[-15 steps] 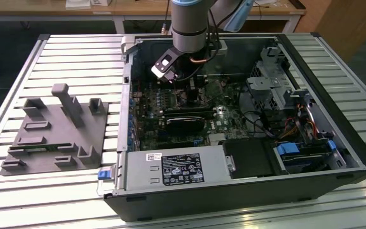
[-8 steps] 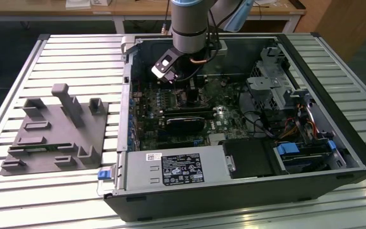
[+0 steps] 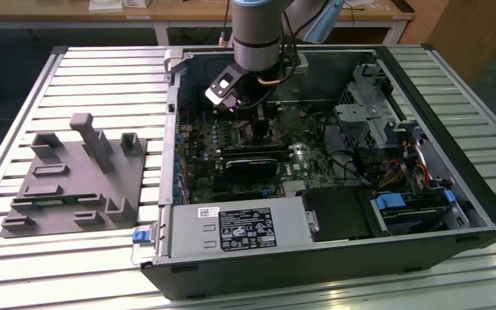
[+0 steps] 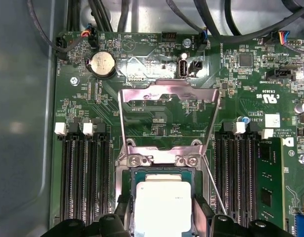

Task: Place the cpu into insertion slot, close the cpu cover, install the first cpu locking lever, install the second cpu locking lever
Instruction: 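Place the cpu into insertion slot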

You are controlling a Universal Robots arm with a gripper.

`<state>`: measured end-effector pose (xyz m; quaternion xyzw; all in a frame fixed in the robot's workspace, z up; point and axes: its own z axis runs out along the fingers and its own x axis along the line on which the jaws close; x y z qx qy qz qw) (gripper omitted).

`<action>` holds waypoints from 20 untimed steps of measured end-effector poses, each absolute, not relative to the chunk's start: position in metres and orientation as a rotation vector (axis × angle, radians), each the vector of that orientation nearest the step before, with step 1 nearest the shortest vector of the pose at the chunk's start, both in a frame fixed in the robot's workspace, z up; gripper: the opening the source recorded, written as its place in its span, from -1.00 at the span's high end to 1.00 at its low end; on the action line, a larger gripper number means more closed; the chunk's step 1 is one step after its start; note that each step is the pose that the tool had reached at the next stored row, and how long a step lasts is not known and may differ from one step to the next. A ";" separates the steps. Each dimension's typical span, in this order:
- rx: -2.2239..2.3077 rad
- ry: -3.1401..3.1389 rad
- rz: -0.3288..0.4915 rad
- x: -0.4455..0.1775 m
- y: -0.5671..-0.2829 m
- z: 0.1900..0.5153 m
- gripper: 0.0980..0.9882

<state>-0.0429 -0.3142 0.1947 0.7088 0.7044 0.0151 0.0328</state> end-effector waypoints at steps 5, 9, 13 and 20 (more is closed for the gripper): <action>2.182 2.168 0.046 -0.043 -0.314 0.202 -0.16; 2.182 2.168 0.047 -0.043 -0.314 0.204 -0.16; 2.182 2.168 0.047 -0.043 -0.314 0.204 -0.16; 2.181 2.168 0.046 -0.043 -0.314 0.204 0.28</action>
